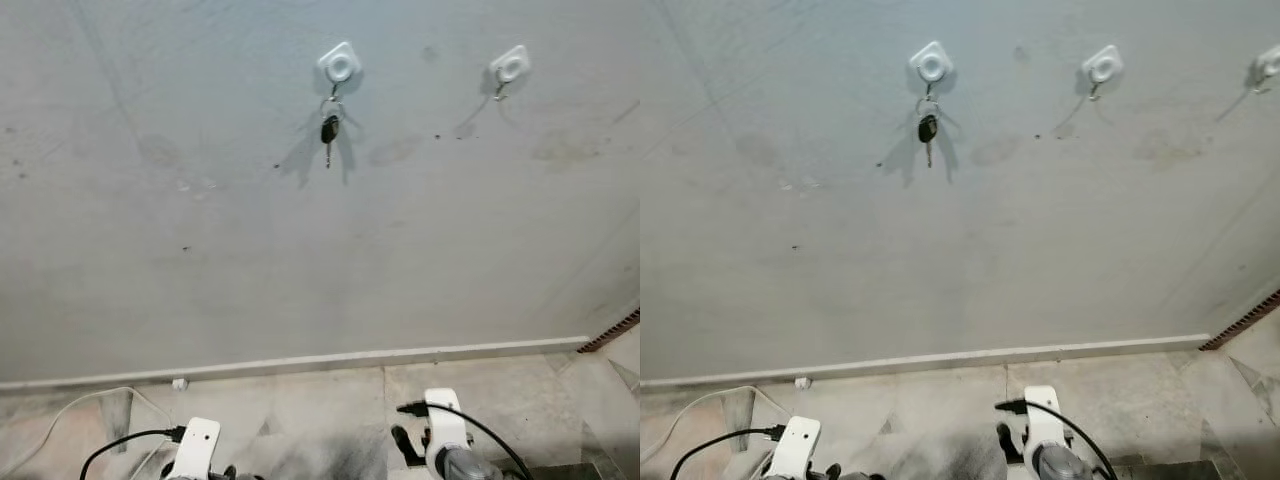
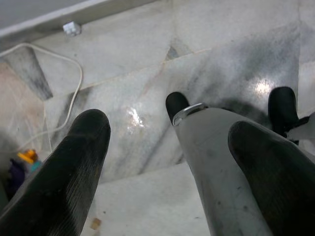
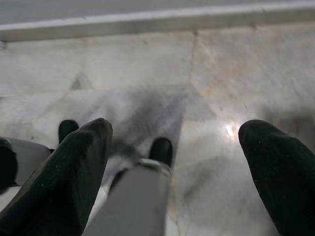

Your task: Hang keys on a hook

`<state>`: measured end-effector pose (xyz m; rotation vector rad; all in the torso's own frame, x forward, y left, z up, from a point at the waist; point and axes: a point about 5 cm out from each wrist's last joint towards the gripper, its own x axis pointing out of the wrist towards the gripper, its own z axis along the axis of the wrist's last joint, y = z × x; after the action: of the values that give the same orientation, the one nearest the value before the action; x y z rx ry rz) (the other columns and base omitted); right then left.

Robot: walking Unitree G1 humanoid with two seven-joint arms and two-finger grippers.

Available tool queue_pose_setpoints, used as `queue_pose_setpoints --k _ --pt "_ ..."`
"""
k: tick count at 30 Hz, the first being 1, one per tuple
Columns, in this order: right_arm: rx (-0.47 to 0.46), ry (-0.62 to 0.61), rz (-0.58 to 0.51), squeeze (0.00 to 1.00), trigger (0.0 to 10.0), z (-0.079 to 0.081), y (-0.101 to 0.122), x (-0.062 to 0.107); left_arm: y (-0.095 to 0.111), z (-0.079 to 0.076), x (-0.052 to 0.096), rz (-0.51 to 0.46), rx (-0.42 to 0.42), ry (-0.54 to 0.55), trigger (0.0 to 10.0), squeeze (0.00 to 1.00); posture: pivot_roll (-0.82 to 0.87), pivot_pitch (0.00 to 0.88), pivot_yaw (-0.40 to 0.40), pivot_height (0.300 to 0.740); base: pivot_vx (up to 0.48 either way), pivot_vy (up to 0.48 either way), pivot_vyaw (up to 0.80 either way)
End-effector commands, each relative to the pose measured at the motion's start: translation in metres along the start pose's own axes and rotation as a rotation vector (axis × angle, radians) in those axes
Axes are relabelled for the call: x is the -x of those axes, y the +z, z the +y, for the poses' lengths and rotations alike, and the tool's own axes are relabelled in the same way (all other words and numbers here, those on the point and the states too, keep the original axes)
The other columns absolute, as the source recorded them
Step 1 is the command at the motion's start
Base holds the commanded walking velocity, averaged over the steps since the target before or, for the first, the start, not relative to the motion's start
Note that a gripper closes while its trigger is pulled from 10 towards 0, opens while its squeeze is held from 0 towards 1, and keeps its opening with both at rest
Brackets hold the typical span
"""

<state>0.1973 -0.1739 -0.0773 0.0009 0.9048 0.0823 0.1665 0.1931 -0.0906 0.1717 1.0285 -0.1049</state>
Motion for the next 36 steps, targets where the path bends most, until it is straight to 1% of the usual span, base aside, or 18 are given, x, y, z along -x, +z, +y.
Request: queue_pose_setpoints --k 1,3,4,6,8,10,11,13,16,18,19,20,21,22,24,27,32,36 --pt "0.013 -0.014 0.018 0.0 10.0 -0.002 -0.005 0.001 -0.007 0.0 0.001 0.038 -0.021 0.003 10.0 0.0 -0.01 0.112 0.011 0.74 0.0 0.0 -0.64" --pt "0.01 -0.009 0.02 0.0 10.0 -0.002 -0.007 0.001 -0.006 0.0 0.001 0.039 -0.045 0.006 10.0 0.0 -0.01 0.112 0.011 0.74 0.0 0.0 -0.27" --pt "0.016 -0.005 0.018 0.0 10.0 -0.002 -0.007 0.002 -0.006 -0.001 0.0 0.042 -0.041 0.006 10.0 0.0 -0.01 0.112 0.011 0.74 0.0 0.0 0.0" --pt "0.033 0.0 0.022 0.0 10.0 -0.003 -0.008 0.002 -0.003 -0.003 0.0 0.034 -0.065 0.001 10.0 0.0 -0.01 0.113 0.013 0.74 0.0 0.0 0.0" --pt "0.046 -0.006 0.034 0.0 10.0 -0.004 -0.01 0.003 -0.003 -0.005 -0.001 0.035 -0.059 -0.012 10.0 0.0 -0.01 0.114 0.013 0.74 0.0 0.0 0.0" --pt "0.099 -0.002 0.041 0.0 10.0 -0.006 -0.011 0.003 -0.005 -0.005 0.0 0.04 -0.05 -0.007 10.0 0.0 -0.01 0.114 0.013 0.74 0.0 0.0 0.0" --pt "0.07 0.012 0.058 0.0 10.0 -0.005 -0.014 0.003 -0.006 -0.005 0.0 0.041 -0.051 -0.007 10.0 0.0 -0.01 0.114 0.013 0.74 0.0 0.0 0.0" --pt "0.044 0.036 0.071 0.0 10.0 -0.004 -0.016 0.004 -0.009 -0.005 0.0 0.047 -0.05 -0.008 10.0 0.0 -0.01 0.113 0.011 0.74 0.0 0.0 0.0" --pt "0.072 0.039 0.056 0.0 10.0 -0.006 -0.016 0.005 -0.014 -0.006 0.001 0.058 -0.044 -0.006 10.0 0.0 0.0 0.115 0.007 0.74 0.0 0.0 0.0" --pt "0.061 0.041 0.053 0.0 10.0 -0.007 -0.016 0.005 -0.015 -0.006 0.002 0.06 -0.044 -0.006 10.0 0.0 0.0 0.116 0.004 0.74 0.0 0.0 0.0" --pt "0.011 0.049 0.083 0.0 10.0 -0.007 -0.021 0.005 -0.016 -0.006 0.002 0.062 -0.047 -0.005 10.0 0.0 0.0 0.117 0.002 0.74 -0.266 0.0 0.0" --pt "-0.011 0.054 0.093 0.0 10.0 -0.007 -0.022 0.006 -0.016 -0.006 0.002 0.062 -0.047 -0.004 10.0 0.0 0.0 0.117 0.001 0.74 -0.266 0.0 0.0" --pt "-0.011 0.051 0.093 0.0 10.0 -0.007 -0.022 0.006 -0.016 -0.006 0.002 0.062 -0.046 -0.004 10.0 0.0 0.0 0.117 0.001 0.74 -0.281 -0.24 0.0" --pt "0.036 0.046 0.068 0.0 10.0 -0.008 -0.02 0.006 -0.017 -0.006 0.002 0.063 -0.046 0.001 10.0 0.0 0.0 0.119 0.001 0.74 -0.296 -0.259 0.0" --pt "0.042 0.045 0.066 0.0 10.0 -0.008 -0.02 0.006 -0.018 -0.006 0.002 0.069 -0.045 0.008 10.0 0.0 0.0 0.12 0.001 0.74 -0.339 -0.262 0.0" --pt "0.077 0.041 0.053 0.0 10.0 -0.008 -0.018 0.006 -0.022 -0.002 0.003 0.076 -0.044 0.014 10.0 0.0 0.0 0.122 0.003 0.74 -0.337 -0.261 0.0" --pt "0.058 0.047 0.05 0.0 10.0 -0.005 -0.017 0.005 -0.025 0.0 0.004 0.08 -0.05 0.016 10.0 0.0 0.0 0.125 0.007 0.74 -0.356 -0.266 0.0" --pt "0.067 0.043 0.047 0.0 10.0 -0.004 -0.017 0.005 -0.026 0.0 0.004 0.082 -0.053 0.016 10.0 0.0 0.0 0.127 0.009 0.74 -0.354 -0.262 0.0"
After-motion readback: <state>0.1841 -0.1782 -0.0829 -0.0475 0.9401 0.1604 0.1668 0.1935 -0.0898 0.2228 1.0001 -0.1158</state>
